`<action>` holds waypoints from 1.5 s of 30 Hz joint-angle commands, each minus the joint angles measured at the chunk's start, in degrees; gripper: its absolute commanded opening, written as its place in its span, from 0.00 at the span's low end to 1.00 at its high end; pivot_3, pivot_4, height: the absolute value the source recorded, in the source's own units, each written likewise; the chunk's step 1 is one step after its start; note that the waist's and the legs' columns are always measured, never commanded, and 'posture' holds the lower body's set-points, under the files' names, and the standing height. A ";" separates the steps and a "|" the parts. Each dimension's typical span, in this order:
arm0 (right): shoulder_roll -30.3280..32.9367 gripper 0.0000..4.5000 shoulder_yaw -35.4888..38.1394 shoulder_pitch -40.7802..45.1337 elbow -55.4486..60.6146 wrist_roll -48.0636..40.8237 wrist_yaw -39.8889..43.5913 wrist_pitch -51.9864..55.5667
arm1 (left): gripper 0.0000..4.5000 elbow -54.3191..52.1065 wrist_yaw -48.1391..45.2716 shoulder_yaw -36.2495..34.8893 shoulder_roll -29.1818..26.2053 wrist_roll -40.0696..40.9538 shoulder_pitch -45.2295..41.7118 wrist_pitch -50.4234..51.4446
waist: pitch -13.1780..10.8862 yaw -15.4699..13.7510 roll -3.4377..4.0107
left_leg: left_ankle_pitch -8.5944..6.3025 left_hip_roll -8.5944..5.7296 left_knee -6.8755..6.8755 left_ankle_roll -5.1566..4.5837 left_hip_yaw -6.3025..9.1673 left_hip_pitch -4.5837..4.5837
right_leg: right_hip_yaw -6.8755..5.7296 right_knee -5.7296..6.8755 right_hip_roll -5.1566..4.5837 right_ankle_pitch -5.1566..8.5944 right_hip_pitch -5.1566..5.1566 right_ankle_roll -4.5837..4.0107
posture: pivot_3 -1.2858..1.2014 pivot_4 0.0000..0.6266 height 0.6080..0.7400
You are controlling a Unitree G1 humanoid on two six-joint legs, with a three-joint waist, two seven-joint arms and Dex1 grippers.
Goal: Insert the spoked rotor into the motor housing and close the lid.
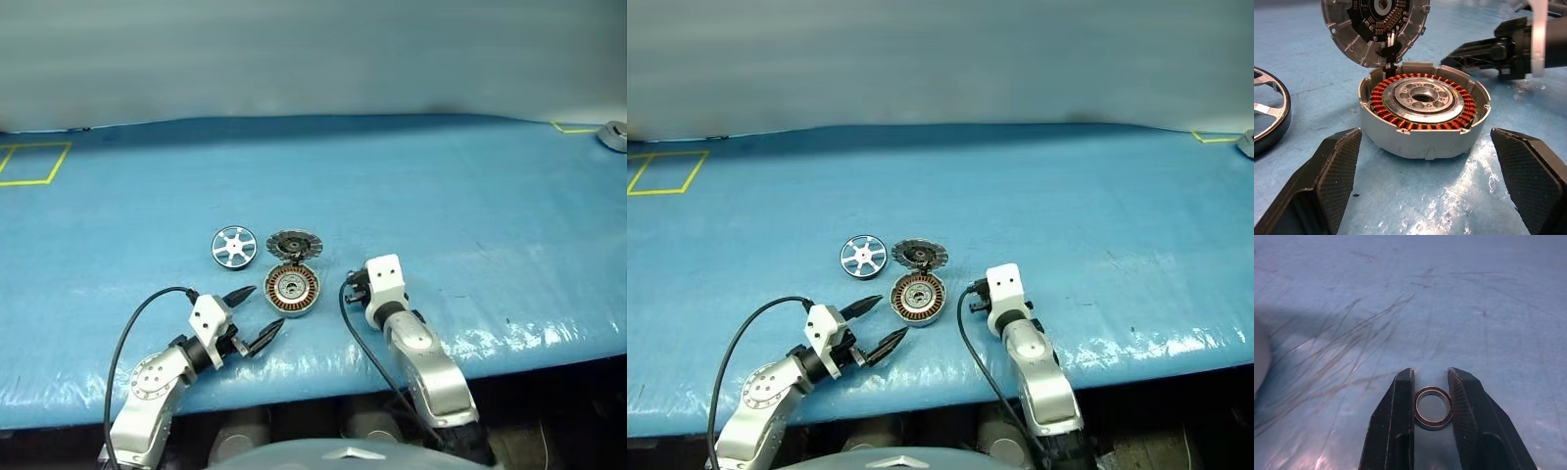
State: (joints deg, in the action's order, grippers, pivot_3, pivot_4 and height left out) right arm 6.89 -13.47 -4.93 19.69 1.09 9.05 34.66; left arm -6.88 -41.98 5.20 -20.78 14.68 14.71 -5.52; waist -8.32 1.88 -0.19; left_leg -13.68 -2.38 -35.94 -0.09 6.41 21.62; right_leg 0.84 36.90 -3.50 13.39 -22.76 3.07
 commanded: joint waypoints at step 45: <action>-0.30 0.15 -12.59 13.61 -1.99 -5.18 10.61 2.63 | 1.00 3.06 1.11 -1.68 0.54 -0.51 -2.35 -4.61 | -0.39 -0.54 -0.01 | -0.05 -0.04 -0.03 0.02 0.09 0.25 | -0.15 -0.03 0.00 -0.18 -0.18 0.36 | 0.52 0.24 1.00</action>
State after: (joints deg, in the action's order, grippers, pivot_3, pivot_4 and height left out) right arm 7.17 -26.43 8.53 16.90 -3.82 19.63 37.88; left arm -2.57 -41.20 3.59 -20.40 14.12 12.16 -9.75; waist -8.71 1.33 -0.20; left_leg -13.73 -2.42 -35.98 -0.07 6.50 21.88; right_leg 0.69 36.87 -3.50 13.21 -22.93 3.43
